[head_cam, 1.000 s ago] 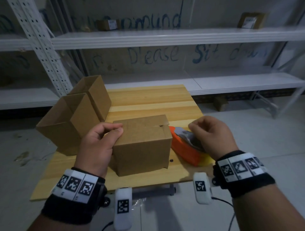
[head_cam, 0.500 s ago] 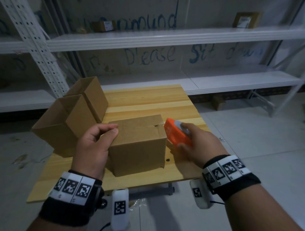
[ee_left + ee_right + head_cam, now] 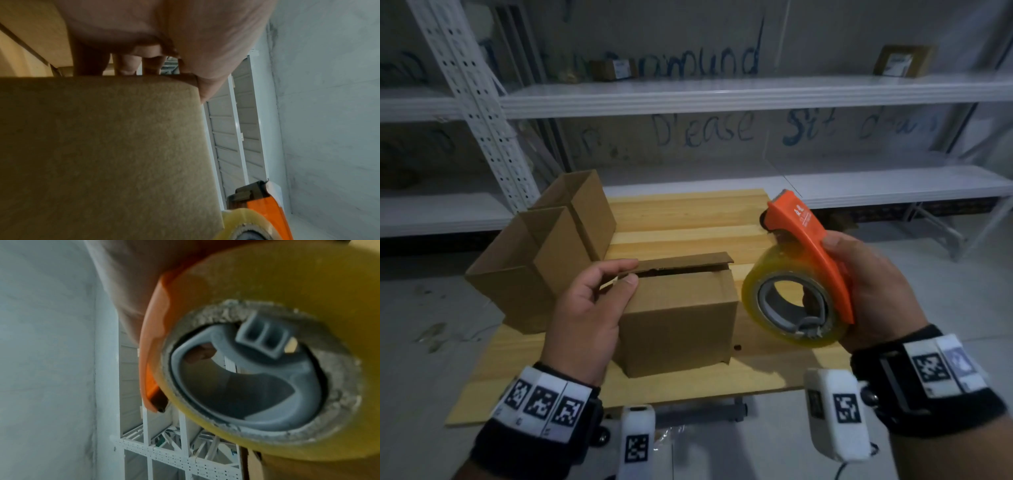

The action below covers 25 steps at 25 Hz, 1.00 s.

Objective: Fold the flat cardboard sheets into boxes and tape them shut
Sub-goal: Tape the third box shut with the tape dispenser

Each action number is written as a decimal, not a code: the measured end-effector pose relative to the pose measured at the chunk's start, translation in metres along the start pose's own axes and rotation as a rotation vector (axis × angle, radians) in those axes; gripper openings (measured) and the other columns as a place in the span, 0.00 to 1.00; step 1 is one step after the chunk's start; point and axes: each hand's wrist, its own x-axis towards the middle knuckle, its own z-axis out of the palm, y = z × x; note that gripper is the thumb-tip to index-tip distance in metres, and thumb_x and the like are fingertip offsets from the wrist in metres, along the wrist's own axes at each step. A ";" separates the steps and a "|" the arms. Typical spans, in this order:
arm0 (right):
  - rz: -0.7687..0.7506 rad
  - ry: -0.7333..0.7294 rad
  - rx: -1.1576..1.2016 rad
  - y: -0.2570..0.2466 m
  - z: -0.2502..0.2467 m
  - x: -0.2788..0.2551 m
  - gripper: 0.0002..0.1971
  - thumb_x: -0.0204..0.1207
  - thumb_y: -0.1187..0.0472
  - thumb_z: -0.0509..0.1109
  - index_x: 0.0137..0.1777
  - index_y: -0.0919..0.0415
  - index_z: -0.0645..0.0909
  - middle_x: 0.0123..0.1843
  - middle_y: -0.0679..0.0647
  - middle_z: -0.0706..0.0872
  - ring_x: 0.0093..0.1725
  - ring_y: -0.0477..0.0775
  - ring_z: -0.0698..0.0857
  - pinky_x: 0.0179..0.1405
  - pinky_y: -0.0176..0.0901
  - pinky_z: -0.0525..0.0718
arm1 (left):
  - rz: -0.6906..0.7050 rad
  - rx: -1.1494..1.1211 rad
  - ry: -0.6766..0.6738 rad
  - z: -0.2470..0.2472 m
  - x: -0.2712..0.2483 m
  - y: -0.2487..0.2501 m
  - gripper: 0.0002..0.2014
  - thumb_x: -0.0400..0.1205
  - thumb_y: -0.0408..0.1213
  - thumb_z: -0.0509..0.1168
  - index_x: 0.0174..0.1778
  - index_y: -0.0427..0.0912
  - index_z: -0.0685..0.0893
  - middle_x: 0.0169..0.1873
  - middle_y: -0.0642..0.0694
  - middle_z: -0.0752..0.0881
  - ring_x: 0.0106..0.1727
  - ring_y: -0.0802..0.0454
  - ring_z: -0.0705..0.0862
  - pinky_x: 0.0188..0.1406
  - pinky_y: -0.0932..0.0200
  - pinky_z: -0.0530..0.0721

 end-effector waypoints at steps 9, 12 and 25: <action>0.002 -0.104 -0.067 -0.003 -0.003 -0.002 0.19 0.76 0.51 0.74 0.62 0.61 0.90 0.45 0.62 0.94 0.36 0.58 0.92 0.31 0.46 0.91 | 0.335 0.445 0.049 -0.007 -0.003 0.018 0.16 0.88 0.48 0.70 0.71 0.66 0.85 0.76 0.58 0.83 0.77 0.63 0.78 0.74 0.73 0.73; -0.031 -0.155 -0.124 -0.007 -0.007 -0.005 0.13 0.73 0.52 0.71 0.51 0.52 0.95 0.44 0.61 0.94 0.37 0.59 0.92 0.33 0.47 0.92 | 0.458 0.544 0.112 -0.005 -0.012 0.036 0.12 0.85 0.51 0.71 0.65 0.64 0.86 0.72 0.60 0.82 0.73 0.65 0.77 0.66 0.75 0.72; -0.132 -0.419 -0.206 -0.011 0.010 -0.019 0.14 0.63 0.47 0.77 0.47 0.46 0.97 0.46 0.55 0.96 0.41 0.54 0.94 0.40 0.42 0.92 | -0.071 0.063 -0.257 0.025 -0.040 0.085 0.29 0.73 0.59 0.72 0.68 0.50 0.88 0.45 0.46 0.98 0.42 0.50 0.94 0.42 0.47 0.87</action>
